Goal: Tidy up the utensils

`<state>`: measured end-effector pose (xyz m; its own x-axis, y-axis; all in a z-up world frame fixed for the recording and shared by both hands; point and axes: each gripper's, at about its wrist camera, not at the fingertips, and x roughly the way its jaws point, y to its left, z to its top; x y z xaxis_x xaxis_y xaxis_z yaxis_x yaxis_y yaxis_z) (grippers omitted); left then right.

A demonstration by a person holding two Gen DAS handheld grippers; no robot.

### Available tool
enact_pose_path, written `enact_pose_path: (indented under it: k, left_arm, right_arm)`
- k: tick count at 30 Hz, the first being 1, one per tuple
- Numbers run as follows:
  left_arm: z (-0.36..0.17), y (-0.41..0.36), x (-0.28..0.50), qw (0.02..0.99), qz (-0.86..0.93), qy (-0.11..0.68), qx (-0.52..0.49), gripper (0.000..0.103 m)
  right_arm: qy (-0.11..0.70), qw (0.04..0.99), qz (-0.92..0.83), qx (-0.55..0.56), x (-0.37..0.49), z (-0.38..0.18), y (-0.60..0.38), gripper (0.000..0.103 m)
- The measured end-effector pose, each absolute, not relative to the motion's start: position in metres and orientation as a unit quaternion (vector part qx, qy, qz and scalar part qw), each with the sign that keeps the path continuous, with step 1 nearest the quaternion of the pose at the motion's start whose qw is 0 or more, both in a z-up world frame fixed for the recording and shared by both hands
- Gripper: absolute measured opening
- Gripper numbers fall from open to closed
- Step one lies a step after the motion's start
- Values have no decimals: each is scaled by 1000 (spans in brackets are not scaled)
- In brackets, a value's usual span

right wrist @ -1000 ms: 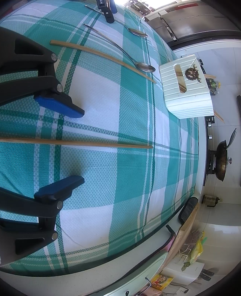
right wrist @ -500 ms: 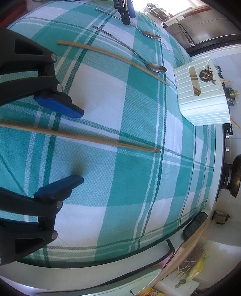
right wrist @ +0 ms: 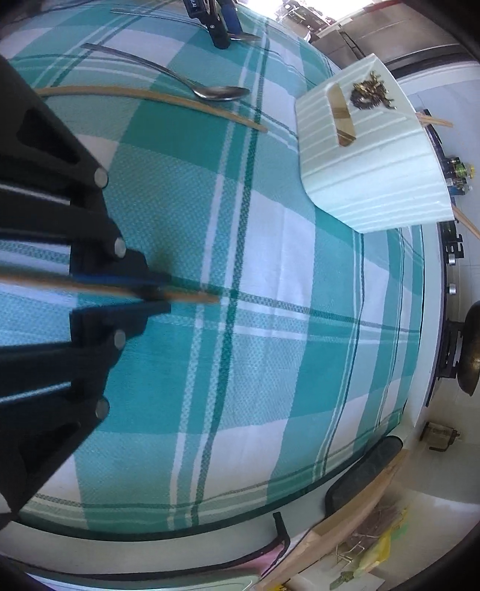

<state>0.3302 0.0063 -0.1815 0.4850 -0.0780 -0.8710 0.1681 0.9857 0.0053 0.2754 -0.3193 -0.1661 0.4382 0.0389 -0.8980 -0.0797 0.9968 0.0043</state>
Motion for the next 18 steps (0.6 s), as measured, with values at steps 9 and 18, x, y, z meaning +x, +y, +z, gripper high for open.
enact_pose_path:
  k: [9, 18]
  left_arm:
    - [-129, 26, 291, 893, -110, 436, 7, 42]
    - [-67, 32, 225, 921, -153, 359, -10, 42]
  right_arm:
    - [442, 893, 68, 55, 234, -102, -329, 5]
    - [363, 922, 106, 79, 164, -30, -326, 5]
